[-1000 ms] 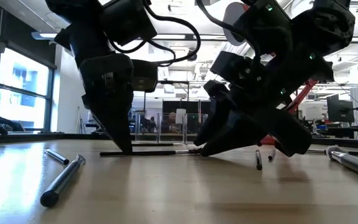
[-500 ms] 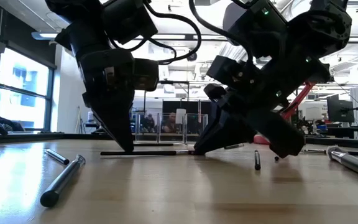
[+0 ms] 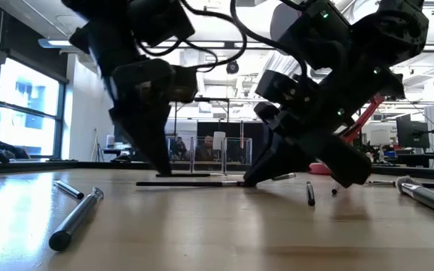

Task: Put items in baskets/containers
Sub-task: Put the black eye groomer brush into the transparent organizer

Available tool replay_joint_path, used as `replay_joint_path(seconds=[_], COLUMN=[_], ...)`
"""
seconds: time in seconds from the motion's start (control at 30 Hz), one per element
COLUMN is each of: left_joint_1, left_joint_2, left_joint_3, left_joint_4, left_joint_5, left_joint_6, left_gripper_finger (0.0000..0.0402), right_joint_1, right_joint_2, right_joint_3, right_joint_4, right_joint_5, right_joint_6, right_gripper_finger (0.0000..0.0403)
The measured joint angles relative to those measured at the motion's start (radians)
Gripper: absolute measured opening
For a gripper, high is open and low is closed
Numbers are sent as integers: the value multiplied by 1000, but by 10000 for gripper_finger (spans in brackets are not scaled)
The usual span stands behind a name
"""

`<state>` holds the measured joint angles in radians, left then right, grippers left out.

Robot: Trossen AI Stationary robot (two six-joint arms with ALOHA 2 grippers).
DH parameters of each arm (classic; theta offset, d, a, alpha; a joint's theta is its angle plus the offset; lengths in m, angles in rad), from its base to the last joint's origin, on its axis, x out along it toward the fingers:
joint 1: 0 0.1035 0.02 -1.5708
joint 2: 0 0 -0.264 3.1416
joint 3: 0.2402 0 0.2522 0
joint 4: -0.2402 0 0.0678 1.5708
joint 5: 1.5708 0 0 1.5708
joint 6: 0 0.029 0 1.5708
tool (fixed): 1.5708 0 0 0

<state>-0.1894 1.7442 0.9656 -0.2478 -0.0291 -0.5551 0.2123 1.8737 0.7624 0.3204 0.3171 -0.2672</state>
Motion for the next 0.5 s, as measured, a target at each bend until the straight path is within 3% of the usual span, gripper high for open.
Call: replay_joint_path(seconds=[0.23, 0.5], left_joint_1=[0, 0], left_joint_2=[-1, -2], left_joint_3=[98, 134], left_joint_4=[-126, -162], left_joint_5=[-71, -55], left_joint_6=[36, 9], left_gripper_finger=[16, 103], right_joint_1=[-2, 14], right_joint_2=[-19, -74], right_joint_3=[0, -1], right_joint_4=[-40, -77], right_joint_5=[13, 52], right_joint_6=[2, 42], right_gripper_finger=[1, 0])
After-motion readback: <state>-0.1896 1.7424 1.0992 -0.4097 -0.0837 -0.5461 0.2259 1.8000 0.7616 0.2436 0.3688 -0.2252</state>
